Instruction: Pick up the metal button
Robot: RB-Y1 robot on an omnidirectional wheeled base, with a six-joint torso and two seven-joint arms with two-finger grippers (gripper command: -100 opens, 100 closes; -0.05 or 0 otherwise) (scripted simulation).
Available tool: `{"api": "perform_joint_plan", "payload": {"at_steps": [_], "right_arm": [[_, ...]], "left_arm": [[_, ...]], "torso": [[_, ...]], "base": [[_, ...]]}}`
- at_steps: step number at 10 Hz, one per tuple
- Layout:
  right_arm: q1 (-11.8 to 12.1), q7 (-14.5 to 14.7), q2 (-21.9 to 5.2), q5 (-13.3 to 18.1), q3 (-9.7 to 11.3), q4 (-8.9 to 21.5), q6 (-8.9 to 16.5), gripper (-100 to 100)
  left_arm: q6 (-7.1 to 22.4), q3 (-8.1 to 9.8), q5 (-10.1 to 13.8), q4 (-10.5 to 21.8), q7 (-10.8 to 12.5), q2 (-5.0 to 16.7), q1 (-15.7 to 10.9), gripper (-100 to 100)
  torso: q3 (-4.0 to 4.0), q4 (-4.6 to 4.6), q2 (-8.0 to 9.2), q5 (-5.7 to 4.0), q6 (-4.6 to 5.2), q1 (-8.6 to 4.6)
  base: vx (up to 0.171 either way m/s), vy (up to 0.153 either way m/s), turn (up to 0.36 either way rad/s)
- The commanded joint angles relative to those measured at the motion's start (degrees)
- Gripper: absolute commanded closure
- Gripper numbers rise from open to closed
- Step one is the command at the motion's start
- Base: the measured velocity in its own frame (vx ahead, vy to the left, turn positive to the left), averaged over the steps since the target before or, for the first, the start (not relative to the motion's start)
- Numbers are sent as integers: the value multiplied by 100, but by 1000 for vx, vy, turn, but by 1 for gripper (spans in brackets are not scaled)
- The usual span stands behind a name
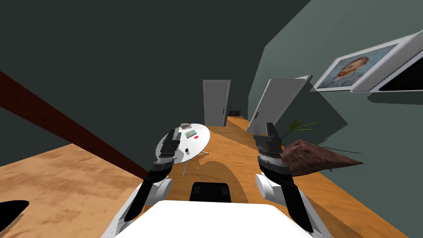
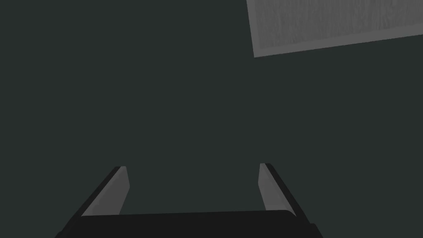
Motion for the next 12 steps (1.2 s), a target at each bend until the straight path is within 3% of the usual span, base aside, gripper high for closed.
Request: {"api": "perform_joint_plan", "payload": {"at_steps": [1,4,6,9,12], "right_arm": [[0,0,0,0,0,0,0,0],[0,0,0,0,0,0,0,0],[1,0,0,0,-1,0,0,0],[2,0,0,0,-1,0,0,0],[1,0,0,0,0,0,0,0]], "left_arm": [[23,-1,37,170,68,100,-20,-100],[-6,-110,204,783,397,572,141,-100],[-6,-110,204,908,397,572,141,-100],[-11,-183,333,1421,643,887,257,-100],[-6,-218,403,1766,771,1044,315,-100]], "torso": [[0,0,0,0,0,0],[-4,-2,-7,-1,1,-3],[-3,-1,-6,0,-5,1],[-10,-3,-18,-1,-5,-2],[-7,-2,-12,-1,-2,-2]], "base": [[-44,10,-110],[-54,3,-345],[-34,8,-40],[-27,-4,-234],[-36,0,-212]]}}
